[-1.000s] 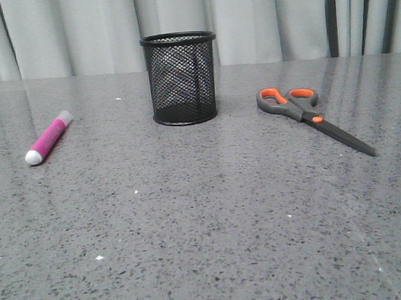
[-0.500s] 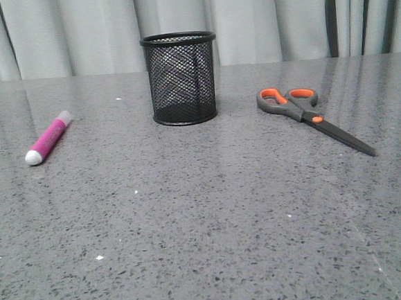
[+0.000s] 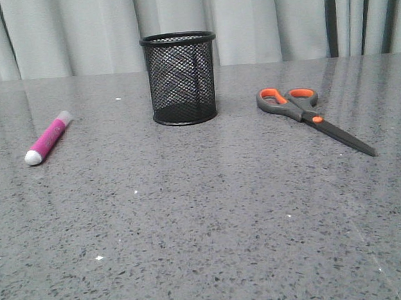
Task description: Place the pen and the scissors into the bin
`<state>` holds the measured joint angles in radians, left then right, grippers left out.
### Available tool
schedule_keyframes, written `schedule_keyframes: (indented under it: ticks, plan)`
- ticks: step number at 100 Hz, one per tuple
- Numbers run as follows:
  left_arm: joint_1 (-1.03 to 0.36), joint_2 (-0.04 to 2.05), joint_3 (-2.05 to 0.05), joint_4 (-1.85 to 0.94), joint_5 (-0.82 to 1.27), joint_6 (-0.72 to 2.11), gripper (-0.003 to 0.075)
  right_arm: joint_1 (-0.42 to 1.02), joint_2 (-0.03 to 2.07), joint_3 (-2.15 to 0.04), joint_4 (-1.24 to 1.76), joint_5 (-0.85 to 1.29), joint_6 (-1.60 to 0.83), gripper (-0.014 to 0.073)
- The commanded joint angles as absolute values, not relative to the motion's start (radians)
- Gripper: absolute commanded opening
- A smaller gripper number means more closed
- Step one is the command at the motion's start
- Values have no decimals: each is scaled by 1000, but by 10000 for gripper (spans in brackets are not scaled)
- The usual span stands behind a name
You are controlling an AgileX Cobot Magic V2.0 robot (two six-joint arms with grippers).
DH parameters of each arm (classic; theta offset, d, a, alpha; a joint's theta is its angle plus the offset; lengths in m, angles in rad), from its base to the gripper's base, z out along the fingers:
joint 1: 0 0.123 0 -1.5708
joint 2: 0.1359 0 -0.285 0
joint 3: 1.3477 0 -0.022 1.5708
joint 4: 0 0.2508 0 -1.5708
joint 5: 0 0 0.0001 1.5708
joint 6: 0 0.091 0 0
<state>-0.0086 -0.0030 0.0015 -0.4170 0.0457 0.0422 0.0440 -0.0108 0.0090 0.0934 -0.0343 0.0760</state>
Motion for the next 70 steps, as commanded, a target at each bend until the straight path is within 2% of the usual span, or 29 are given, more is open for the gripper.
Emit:
schedule_keyframes:
  ticks: [1,18,38,54,70]
  plan:
    - [-16,-28,24,-559,-32,33,-22,38,-29,27,177,-132,74,-68]
    - [-16,-28,21,-730,-30,33,-22,38,-29,23,347,-154,74,-68]
    - [-16,-28,-25,-809,38,33,-22,38,-27,-48,360,9,74,-64]
    - [-16,9,-92,-758,104,33,-22,38,30,-138,349,136,74,-56]
    - [-16,119,-233,-558,259,33,-22,38,203,-266,331,265,74,-56]
